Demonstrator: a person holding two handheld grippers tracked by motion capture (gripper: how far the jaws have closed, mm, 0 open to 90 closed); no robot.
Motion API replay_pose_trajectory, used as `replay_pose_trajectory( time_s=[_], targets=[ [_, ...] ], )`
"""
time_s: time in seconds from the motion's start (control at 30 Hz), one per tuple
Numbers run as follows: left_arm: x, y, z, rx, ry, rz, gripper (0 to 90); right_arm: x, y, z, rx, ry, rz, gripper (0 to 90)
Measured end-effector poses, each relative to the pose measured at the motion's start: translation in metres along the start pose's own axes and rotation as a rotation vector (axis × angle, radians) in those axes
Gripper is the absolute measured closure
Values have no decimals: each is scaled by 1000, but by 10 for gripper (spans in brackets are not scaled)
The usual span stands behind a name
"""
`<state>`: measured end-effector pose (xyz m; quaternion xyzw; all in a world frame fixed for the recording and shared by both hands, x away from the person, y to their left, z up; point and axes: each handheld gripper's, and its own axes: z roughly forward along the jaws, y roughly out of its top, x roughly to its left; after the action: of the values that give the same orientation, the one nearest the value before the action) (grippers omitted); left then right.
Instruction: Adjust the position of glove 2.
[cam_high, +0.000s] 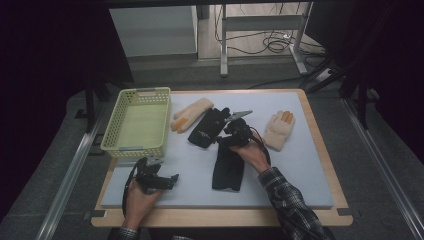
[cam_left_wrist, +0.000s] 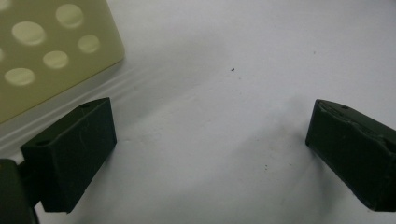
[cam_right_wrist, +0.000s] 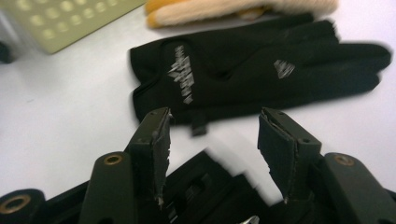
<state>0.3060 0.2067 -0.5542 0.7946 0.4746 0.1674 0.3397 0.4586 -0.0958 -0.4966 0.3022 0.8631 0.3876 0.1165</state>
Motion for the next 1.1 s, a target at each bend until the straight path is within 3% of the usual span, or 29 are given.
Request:
replay_pose_trajectory(
  time_s=[0.13,0.4,0.57,0.73,0.83,0.9,0.93,1.0,1.03,1.07,1.1],
  targets=[
    [0,0,0,0,0,0,21,-12,13,13,-4,-16,10,422],
    [0,0,0,1,0,1,21,-22,29,36,-5,-30,13,395],
    [0,0,0,0,0,0,21,-25,32,48,-1,-31,14,355],
    [0,0,0,-1,0,0,21,-28,30,64,36,-71,7,298],
    [0,0,0,-1,-1,0,21,-32,28,73,44,-64,27,292],
    [0,0,0,-1,-1,0,21,-28,28,76,72,-89,-30,392],
    [0,0,0,-1,0,0,21,-27,29,76,84,-58,-26,467],
    [0,0,0,-1,0,0,21,-27,29,76,85,-47,2,498],
    [0,0,0,-1,1,0,21,-27,28,75,85,-48,9,577],
    [0,0,0,-1,1,1,21,-27,28,73,95,-78,7,741],
    [0,0,0,-1,1,1,21,-28,27,72,97,-77,20,798]
  ],
)
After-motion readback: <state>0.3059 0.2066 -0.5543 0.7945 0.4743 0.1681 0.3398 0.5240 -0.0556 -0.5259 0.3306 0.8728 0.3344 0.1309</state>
